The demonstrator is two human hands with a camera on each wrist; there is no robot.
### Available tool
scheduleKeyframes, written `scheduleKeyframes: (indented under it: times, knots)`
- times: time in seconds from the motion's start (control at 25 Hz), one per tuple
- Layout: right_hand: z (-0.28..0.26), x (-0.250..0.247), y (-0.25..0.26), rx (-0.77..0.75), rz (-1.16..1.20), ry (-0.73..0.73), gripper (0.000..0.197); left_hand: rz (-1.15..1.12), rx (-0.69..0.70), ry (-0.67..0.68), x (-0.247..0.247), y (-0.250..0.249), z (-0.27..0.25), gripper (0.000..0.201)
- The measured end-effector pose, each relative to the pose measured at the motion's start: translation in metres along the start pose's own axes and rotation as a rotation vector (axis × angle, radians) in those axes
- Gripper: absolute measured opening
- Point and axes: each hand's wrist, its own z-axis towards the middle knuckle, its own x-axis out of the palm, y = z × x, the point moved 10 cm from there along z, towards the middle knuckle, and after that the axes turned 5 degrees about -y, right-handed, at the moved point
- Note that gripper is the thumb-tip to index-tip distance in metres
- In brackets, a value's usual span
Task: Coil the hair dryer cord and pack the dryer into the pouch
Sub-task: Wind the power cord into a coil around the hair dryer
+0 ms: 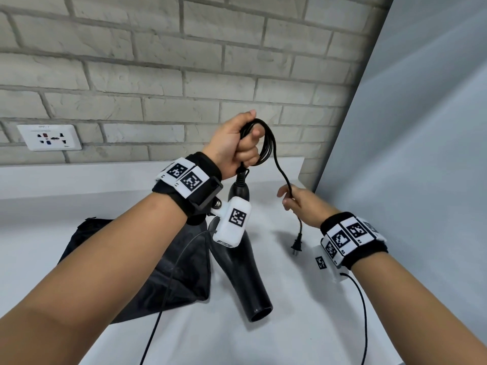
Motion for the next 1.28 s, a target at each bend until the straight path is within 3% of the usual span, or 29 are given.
scheduleKeyframes:
  times: [0.12,0.2,0.24,0.36,0.48,0.6,0.72,0.88,1.08,1.28]
  knots:
    - [0.000,-0.009,0.008,0.054,0.000,0.037,0.050,0.046,-0.003,-0.032,0.001,0.004,0.002,0.071]
    - [0.001,-0.033,0.035,-0.004,0.259,-0.037,0.072,0.072,-0.009,-0.044,0.004,0.006,0.003,0.073]
    - [0.002,-0.046,0.053,-0.068,0.438,-0.074,0.074,0.084,-0.012,-0.045,0.005,0.007,0.003,0.074]
    - [0.005,-0.078,0.094,-0.203,0.717,-0.216,0.036,0.122,-0.031,-0.021,0.013,0.014,0.004,0.075]
    - [0.009,-0.087,0.112,-0.241,0.791,-0.297,0.020,0.164,-0.049,0.002,0.020,0.016,0.003,0.071]
    - [0.013,-0.086,0.108,-0.174,0.629,-0.343,0.027,0.187,-0.081,-0.032,0.020,0.016,0.002,0.060]
    - [0.017,-0.077,0.099,-0.123,0.481,-0.295,0.027,0.231,-0.111,-0.074,0.013,0.023,0.003,0.048]
    - [0.015,-0.071,0.092,-0.055,0.381,-0.308,0.026,0.226,-0.125,-0.104,0.005,0.031,0.006,0.046]
    - [0.008,-0.087,0.108,-0.100,0.252,-0.424,0.029,0.122,-0.082,-0.125,0.005,0.026,0.006,0.048]
    - [0.011,-0.091,0.118,-0.151,0.190,-0.425,0.024,0.029,-0.051,-0.069,0.002,0.030,0.007,0.054]
